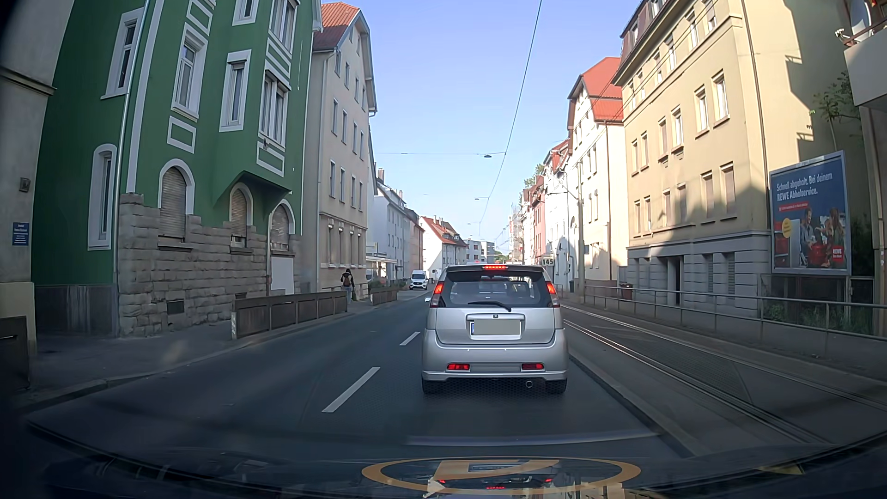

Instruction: Follow the waypoints while adhering to traffic rules and regulations

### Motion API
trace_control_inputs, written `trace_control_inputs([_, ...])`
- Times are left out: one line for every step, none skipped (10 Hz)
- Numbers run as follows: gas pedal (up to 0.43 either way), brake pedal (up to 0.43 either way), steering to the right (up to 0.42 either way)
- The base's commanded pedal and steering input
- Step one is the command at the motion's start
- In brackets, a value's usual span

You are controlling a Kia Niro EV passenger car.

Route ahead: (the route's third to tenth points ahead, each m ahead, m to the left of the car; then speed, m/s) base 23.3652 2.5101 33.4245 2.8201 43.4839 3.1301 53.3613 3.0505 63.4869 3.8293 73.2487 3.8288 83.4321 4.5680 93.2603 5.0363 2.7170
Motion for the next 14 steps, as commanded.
trace_control_inputs([0.0,0.201,0.004])
trace_control_inputs([0.0,0.207,0.004])
trace_control_inputs([0.0,0.213,0.004])
trace_control_inputs([0.0,0.213,0.004])
trace_control_inputs([0.0,0.213,0.001])
trace_control_inputs([0.0,0.22,0.0])
trace_control_inputs([0.0,0.22,0.0])
trace_control_inputs([0.0,0.22,0.0])
trace_control_inputs([0.0,0.226,0.0])
trace_control_inputs([0.0,0.232,0.0])
trace_control_inputs([0.0,0.232,0.0])
trace_control_inputs([0.0,0.238,0.0])
trace_control_inputs([0.0,0.244,0.0])
trace_control_inputs([0.0,0.244,0.0])
